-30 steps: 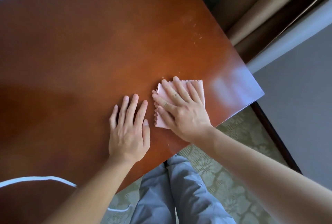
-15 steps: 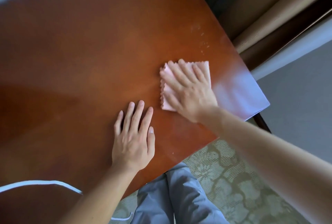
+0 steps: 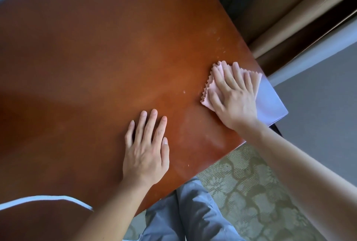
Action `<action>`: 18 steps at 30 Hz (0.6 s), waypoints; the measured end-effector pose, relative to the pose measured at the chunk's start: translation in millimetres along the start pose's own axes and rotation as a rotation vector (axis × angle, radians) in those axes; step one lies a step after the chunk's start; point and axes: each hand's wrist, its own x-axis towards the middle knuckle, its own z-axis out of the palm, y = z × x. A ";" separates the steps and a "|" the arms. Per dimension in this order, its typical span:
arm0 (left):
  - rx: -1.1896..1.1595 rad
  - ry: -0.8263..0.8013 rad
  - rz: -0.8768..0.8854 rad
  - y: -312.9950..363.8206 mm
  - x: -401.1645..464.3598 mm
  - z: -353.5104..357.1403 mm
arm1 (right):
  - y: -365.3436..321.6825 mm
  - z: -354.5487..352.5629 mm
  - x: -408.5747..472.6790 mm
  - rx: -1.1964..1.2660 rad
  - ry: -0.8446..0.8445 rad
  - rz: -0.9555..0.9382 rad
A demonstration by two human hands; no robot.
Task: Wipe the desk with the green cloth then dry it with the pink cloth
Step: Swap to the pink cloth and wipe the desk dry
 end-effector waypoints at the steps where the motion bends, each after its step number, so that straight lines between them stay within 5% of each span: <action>1: -0.001 0.003 0.002 0.2 0.3 0.3 | 1.7 -1.3 7.7 -0.010 -0.010 -0.002; 8: 0.010 0.011 0.006 -0.8 -0.8 3.1 | 1.0 -15.0 107.6 0.022 -0.006 0.030; 18: 0.005 0.038 0.008 -1.2 -0.2 2.7 | 52.8 0.9 -62.8 -0.032 0.049 0.071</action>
